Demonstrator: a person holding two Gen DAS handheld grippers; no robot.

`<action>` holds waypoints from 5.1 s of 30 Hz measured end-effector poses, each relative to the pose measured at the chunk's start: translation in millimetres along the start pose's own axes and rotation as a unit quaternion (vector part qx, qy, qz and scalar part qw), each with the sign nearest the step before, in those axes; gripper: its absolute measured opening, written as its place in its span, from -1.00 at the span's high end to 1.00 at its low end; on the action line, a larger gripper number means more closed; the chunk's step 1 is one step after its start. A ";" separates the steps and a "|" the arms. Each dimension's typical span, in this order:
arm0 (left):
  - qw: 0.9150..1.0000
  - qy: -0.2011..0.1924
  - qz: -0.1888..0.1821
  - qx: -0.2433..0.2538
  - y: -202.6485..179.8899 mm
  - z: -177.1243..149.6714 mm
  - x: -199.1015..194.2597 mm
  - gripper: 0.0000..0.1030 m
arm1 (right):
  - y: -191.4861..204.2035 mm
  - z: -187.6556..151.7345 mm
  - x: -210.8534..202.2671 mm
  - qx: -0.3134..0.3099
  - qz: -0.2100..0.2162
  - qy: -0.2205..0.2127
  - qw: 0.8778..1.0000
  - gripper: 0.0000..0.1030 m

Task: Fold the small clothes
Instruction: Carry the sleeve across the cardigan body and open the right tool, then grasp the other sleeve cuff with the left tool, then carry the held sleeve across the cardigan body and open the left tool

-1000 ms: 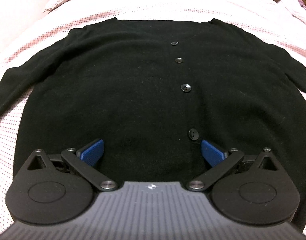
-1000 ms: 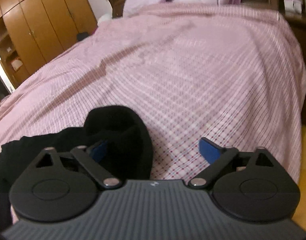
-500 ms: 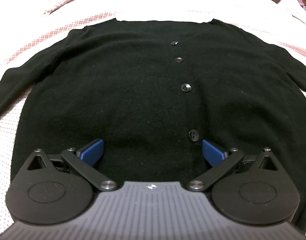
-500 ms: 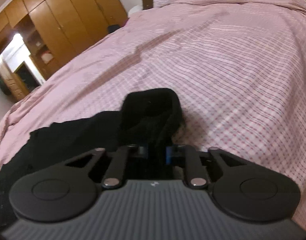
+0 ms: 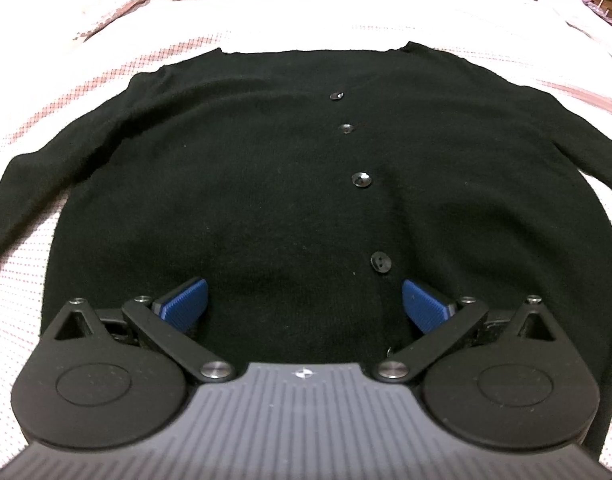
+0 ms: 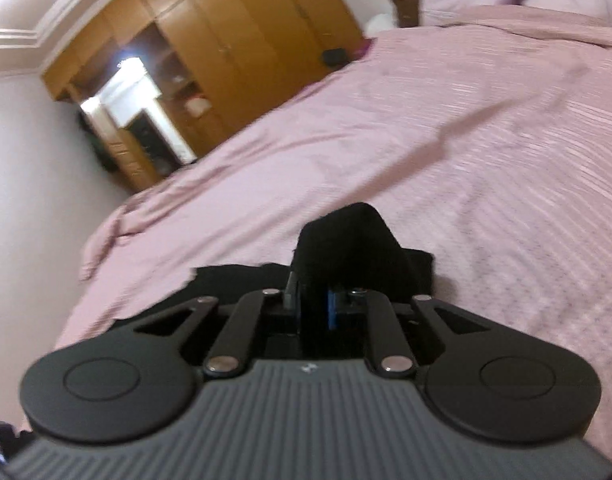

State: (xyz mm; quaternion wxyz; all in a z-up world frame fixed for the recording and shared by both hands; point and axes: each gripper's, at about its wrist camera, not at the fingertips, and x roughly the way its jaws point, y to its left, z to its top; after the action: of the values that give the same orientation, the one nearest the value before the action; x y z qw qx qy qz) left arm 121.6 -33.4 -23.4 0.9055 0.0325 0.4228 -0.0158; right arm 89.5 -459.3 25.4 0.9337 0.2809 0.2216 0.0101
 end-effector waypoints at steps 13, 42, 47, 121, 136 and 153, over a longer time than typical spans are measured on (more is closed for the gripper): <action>0.999 -0.030 0.023 -0.023 45.6 9.8 -31.7 -1.00 | 106.3 32.9 35.4 -0.046 0.106 0.014 0.993 0.72; 0.991 -0.013 0.079 -0.105 174.4 -1.5 -23.0 -1.00 | 343.3 -131.7 215.6 -0.129 0.222 0.269 0.928 0.68; 0.990 -0.010 0.086 -0.114 178.0 0.0 -20.9 -1.00 | 344.0 -156.0 231.5 -0.132 0.198 0.299 0.924 0.46; 0.990 -0.042 0.062 -0.116 156.7 96.4 37.0 0.71 | 119.3 -29.3 211.8 -0.152 -0.019 0.146 0.977 -0.25; 0.992 -0.033 0.082 -0.093 144.4 91.6 39.9 0.69 | 75.6 -21.3 203.2 -0.056 0.016 0.106 0.993 -0.30; 0.991 -0.090 0.048 -0.083 148.6 100.8 36.7 0.80 | 101.3 -25.6 237.8 -0.077 0.084 0.091 0.989 0.77</action>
State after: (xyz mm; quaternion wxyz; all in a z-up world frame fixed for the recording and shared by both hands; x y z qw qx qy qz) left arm 230.6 107.5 19.8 0.9390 -0.0245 0.3376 0.0602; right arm 303.8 -326.6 -37.2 0.9242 0.2237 0.2802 0.1315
